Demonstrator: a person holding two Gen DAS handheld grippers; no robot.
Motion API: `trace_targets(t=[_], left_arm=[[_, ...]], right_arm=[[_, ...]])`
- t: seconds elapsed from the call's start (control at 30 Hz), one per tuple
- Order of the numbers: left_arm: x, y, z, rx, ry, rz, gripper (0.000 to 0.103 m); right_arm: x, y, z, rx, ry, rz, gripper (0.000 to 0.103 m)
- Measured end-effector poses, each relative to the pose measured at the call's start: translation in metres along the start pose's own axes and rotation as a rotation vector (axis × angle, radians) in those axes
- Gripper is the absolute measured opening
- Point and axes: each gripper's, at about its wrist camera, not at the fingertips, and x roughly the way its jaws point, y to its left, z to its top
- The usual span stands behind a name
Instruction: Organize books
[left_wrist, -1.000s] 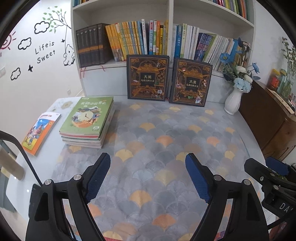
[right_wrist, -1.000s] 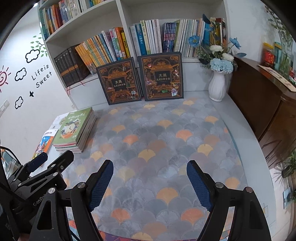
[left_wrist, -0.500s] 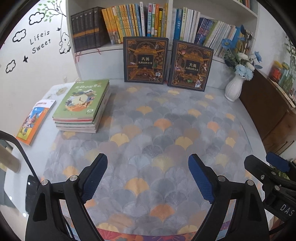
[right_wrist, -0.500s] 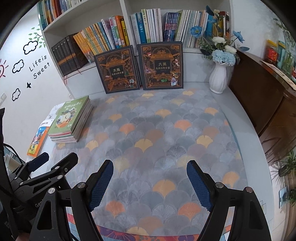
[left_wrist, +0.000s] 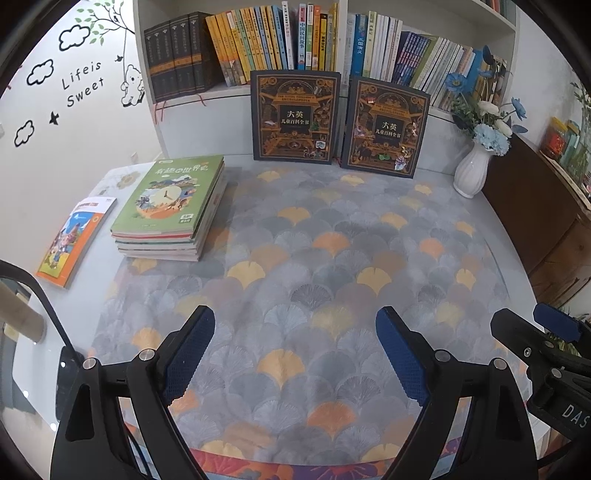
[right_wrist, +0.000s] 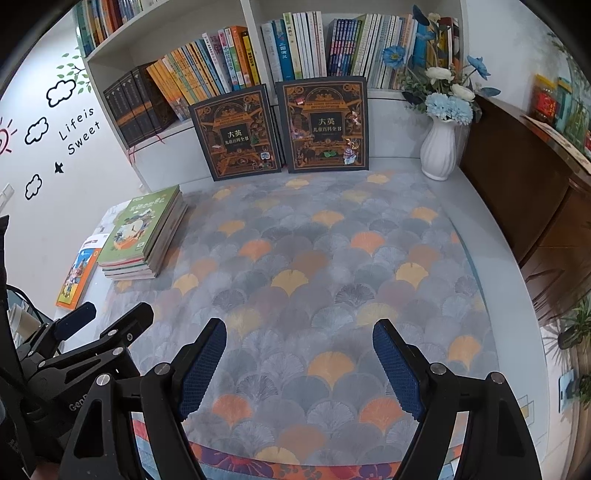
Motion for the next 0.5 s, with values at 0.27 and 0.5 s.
trace_targets(t=[0.27,0.5], left_arm=[[-0.001,0.000,-0.002,0.005,0.002,-0.002,0.088],[-0.003,-0.003,-0.006,0.015,0.005,-0.004,0.089]], right_arm=[[0.000,0.002,-0.003,0.000,0.004,0.009,0.080],[-0.006,0.010,-0.009,-0.020,-0.009,0.010,0.080]])
